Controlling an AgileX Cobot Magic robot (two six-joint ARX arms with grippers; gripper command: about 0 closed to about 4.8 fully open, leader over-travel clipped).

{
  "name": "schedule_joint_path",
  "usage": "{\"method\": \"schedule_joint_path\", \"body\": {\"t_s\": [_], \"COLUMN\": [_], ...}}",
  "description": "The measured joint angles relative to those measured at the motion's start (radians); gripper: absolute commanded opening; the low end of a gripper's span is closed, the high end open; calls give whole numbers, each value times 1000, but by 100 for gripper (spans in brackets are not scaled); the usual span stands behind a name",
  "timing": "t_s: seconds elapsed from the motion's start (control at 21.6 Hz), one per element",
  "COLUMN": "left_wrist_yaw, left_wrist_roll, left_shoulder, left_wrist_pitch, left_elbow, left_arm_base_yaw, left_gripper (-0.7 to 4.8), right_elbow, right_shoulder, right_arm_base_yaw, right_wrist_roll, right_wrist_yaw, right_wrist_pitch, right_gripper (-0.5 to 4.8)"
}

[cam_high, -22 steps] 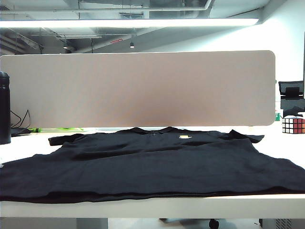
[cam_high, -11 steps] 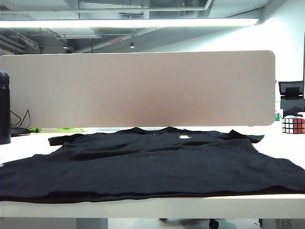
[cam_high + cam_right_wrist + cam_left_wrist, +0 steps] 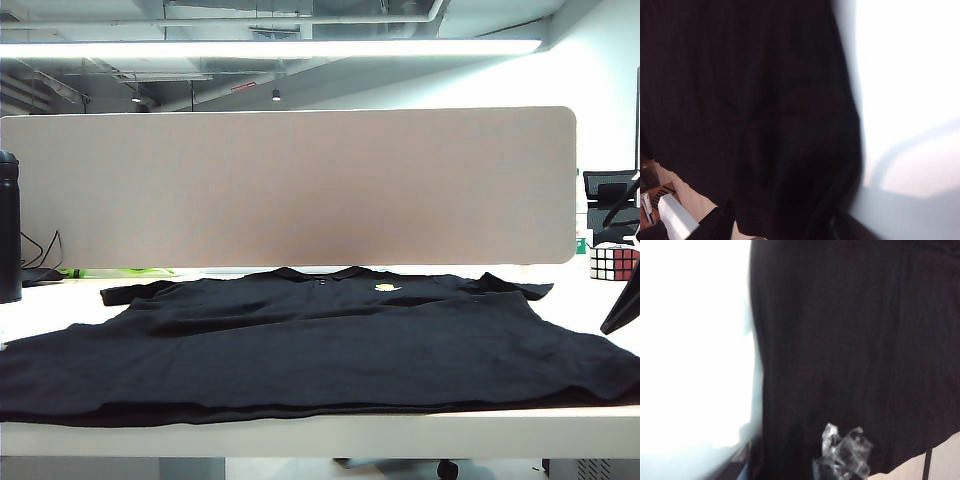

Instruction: Fold the bottom side of the T-shirt horizontally towards the center, about one-third of the way, then fold the sleeve back towards the center, creating a straight line along the edge of the T-shirt, and finally fold the bottom of the T-shirt up towards the top, creating a neat rectangle.

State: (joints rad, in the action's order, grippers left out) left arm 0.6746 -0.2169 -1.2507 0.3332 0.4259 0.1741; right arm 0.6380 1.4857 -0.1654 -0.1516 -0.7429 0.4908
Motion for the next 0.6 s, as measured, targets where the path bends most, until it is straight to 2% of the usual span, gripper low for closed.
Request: {"method": "schedule_joint_path", "body": {"t_s": [0.14, 0.28, 0.32, 0.37, 0.42, 0.6], "left_wrist_yaw": [0, 0, 0, -1, -7, -6], "left_wrist_roll": [0, 0, 0, 0, 0, 0], "left_shoulder": [0, 0, 0, 0, -1, -7], "left_wrist_pitch": [0, 0, 0, 0, 0, 4], "left_elbow": [0, 0, 0, 0, 0, -3], "left_arm_base_yaw": [0, 0, 0, 0, 0, 0], "left_gripper": [151, 143, 89, 52, -6, -6], "right_elbow": [-1, -10, -12, -11, -11, -11], "right_shoulder": [1, 8, 8, 8, 8, 8], "right_arm_base_yaw": [0, 0, 1, 1, 1, 1], "right_wrist_roll": [22, 43, 47, 52, 56, 67], "right_wrist_yaw": [18, 35, 34, 34, 33, 23], "right_wrist_pitch": [15, 48, 56, 59, 59, 64], "right_gripper": [93, 15, -3, -1, -1, -2]}}
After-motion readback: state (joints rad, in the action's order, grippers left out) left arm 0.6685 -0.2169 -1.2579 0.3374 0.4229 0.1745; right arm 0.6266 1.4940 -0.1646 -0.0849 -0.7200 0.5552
